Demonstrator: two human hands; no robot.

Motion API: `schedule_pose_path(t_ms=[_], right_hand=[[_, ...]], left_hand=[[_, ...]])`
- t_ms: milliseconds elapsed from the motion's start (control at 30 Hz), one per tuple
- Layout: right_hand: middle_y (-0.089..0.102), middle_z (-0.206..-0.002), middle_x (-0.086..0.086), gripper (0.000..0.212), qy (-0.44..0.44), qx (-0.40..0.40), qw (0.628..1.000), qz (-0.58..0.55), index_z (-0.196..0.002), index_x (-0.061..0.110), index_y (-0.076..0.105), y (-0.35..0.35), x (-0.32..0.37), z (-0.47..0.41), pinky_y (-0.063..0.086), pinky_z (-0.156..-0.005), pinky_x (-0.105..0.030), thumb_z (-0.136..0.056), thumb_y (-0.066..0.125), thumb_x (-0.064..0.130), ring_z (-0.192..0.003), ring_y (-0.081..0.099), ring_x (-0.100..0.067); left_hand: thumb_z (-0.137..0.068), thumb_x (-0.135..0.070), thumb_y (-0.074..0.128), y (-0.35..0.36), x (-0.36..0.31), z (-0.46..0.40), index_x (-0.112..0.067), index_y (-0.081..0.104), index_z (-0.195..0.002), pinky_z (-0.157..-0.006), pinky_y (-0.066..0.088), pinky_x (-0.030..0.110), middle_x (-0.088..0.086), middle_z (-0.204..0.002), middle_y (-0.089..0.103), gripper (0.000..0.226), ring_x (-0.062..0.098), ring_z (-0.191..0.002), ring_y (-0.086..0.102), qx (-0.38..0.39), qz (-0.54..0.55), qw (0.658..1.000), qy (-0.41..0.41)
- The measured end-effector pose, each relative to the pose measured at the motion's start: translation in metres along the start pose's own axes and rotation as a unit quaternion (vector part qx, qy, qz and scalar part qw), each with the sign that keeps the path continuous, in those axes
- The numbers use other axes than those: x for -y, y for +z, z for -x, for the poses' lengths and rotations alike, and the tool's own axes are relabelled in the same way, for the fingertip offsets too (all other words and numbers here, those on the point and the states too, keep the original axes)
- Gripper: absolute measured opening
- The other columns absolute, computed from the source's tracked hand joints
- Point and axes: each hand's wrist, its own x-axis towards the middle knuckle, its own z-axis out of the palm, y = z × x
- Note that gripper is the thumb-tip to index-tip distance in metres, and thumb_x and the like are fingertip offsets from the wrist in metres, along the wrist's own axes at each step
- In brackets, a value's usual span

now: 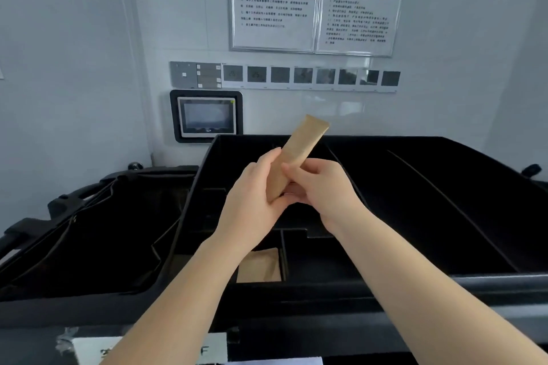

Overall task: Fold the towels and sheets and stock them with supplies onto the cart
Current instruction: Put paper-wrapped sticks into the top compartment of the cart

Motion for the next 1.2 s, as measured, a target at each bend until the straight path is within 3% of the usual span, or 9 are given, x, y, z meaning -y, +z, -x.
schedule_pose_path(t_ms=[167,267,367,533,600,700,767,933,1200], right_hand=[[0.075,-0.094,-0.005,0.018,-0.007,-0.031,0.999,0.013,-0.107,0.007,0.069,-0.032,0.006,0.000,0.060,-0.077,-0.040,-0.094,0.059,0.014,-0.087,0.073,-0.020],[0.075,-0.095,-0.007,0.017,-0.022,-0.037,0.999,0.017,-0.107,0.006,0.068,-0.049,0.010,0.000,0.060,-0.076,-0.039,-0.094,0.058,0.013,-0.087,0.072,-0.020],[0.075,-0.095,-0.006,0.018,-0.036,-0.031,0.999,0.026,-0.109,0.008,0.068,-0.062,0.011,-0.004,0.060,-0.078,-0.037,-0.095,0.059,0.013,-0.089,0.072,-0.019],[0.074,-0.098,-0.005,0.019,-0.044,-0.020,0.998,0.037,-0.108,0.009,0.070,-0.080,0.007,-0.016,0.058,-0.083,-0.038,-0.092,0.060,0.006,-0.092,0.071,-0.019],[0.075,-0.096,-0.004,0.018,-0.050,-0.017,0.997,0.058,-0.106,0.010,0.071,-0.086,0.007,-0.023,0.058,-0.083,-0.039,-0.092,0.061,0.006,-0.091,0.072,-0.018],[0.074,-0.093,-0.009,0.017,-0.065,-0.014,0.989,0.134,-0.103,0.014,0.073,-0.095,0.007,-0.035,0.059,-0.081,-0.037,-0.090,0.064,0.009,-0.087,0.071,-0.018],[0.073,-0.092,-0.006,0.016,-0.074,-0.005,0.972,0.223,-0.103,0.018,0.074,-0.100,0.005,-0.044,0.058,-0.082,-0.037,-0.089,0.066,0.013,-0.086,0.070,-0.017],[0.066,-0.070,0.010,0.010,-0.108,0.045,0.906,0.408,-0.090,0.024,0.074,-0.096,-0.006,-0.061,0.049,-0.070,-0.029,-0.085,0.068,0.018,-0.071,0.059,-0.009],[0.052,-0.071,0.014,0.014,-0.121,0.132,0.837,0.517,-0.095,0.030,0.071,-0.084,-0.019,-0.078,0.039,-0.063,-0.024,-0.092,0.060,0.022,-0.072,0.055,-0.011]], left_hand=[[-0.077,-0.038,0.077,0.014,-0.012,-0.018,-0.033,0.042,-0.137,-0.065,0.046,0.011,-0.014,-0.095,0.063,0.070,-0.010,-0.085,0.059,0.041,0.088,0.994,-0.059],[-0.074,-0.036,0.080,0.022,-0.020,-0.031,-0.027,0.062,-0.108,-0.065,0.049,0.017,-0.012,-0.086,0.070,0.039,-0.006,-0.075,0.064,0.091,0.122,0.984,-0.094],[-0.071,-0.032,0.083,0.032,-0.028,-0.042,-0.018,0.066,-0.091,-0.067,0.055,0.025,-0.008,-0.081,0.073,0.030,0.003,-0.072,0.068,0.089,0.153,0.978,-0.112],[-0.071,-0.024,0.084,0.047,-0.032,-0.056,-0.015,0.066,-0.093,-0.078,0.058,0.037,-0.005,-0.083,0.073,0.030,0.007,-0.075,0.070,0.100,0.195,0.968,-0.125],[-0.070,-0.025,0.085,0.048,-0.031,-0.063,-0.021,0.064,-0.106,-0.080,0.058,0.039,-0.005,-0.091,0.072,0.042,0.007,-0.078,0.070,0.100,0.191,0.970,-0.113],[-0.063,-0.033,0.088,0.033,-0.025,-0.079,-0.038,0.038,-0.139,-0.084,0.053,0.030,-0.013,-0.120,0.058,0.091,0.003,-0.098,0.063,0.033,0.151,0.985,-0.072],[-0.061,-0.038,0.087,0.017,-0.024,-0.089,-0.045,0.029,-0.143,-0.092,0.045,0.026,-0.015,-0.132,0.050,0.101,0.001,-0.115,0.053,-0.001,0.123,0.992,-0.002],[-0.073,-0.033,0.081,-0.001,-0.034,-0.104,-0.036,0.051,-0.133,-0.100,0.035,0.024,-0.017,-0.130,0.053,0.067,0.001,-0.120,0.046,0.049,-0.070,0.983,0.160],[-0.091,-0.022,0.059,0.009,-0.009,-0.103,-0.029,0.072,-0.105,-0.081,0.045,0.034,-0.010,-0.095,0.062,0.021,0.013,-0.093,0.055,0.194,-0.273,0.937,0.098]])
